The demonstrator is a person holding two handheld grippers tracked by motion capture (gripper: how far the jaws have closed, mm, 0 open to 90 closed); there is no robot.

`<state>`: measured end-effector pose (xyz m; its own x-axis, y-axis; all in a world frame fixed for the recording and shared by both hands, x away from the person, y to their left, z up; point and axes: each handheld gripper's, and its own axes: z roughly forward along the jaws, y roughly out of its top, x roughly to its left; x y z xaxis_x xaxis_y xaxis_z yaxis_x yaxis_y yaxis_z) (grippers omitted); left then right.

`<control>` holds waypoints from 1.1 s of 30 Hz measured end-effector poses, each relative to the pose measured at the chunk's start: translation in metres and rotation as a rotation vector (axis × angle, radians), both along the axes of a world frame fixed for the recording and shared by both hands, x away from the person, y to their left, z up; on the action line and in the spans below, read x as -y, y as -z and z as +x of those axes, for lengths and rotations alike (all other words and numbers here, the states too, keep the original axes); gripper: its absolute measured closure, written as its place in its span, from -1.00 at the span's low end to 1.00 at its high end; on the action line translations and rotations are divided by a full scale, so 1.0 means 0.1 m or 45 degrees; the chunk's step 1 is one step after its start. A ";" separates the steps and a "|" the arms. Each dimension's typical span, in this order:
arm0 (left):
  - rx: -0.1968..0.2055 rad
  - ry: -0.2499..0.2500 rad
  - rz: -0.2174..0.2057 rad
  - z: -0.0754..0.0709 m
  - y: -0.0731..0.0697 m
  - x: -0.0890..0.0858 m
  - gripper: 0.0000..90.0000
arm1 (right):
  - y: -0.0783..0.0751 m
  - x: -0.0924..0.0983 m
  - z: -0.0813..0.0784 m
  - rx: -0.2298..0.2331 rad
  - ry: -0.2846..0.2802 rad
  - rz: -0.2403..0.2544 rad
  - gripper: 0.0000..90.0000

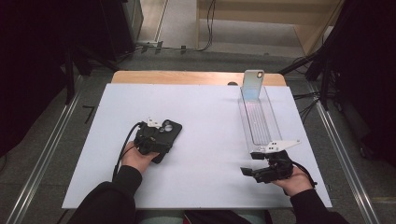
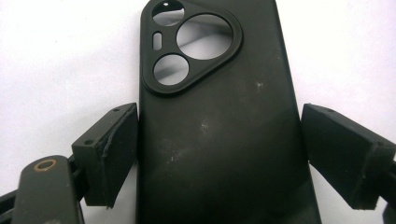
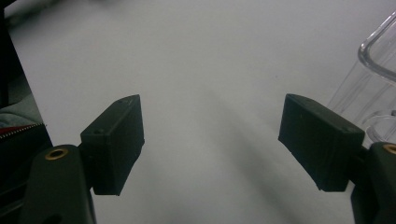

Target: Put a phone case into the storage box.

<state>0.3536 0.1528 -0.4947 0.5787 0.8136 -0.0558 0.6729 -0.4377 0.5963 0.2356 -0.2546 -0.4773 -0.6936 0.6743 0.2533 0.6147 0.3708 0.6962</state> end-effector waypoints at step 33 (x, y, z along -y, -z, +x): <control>-0.068 0.208 -0.251 -0.24 -0.54 0.19 -0.68 | -0.06 -0.04 -0.02 0.063 -0.006 0.054 -0.55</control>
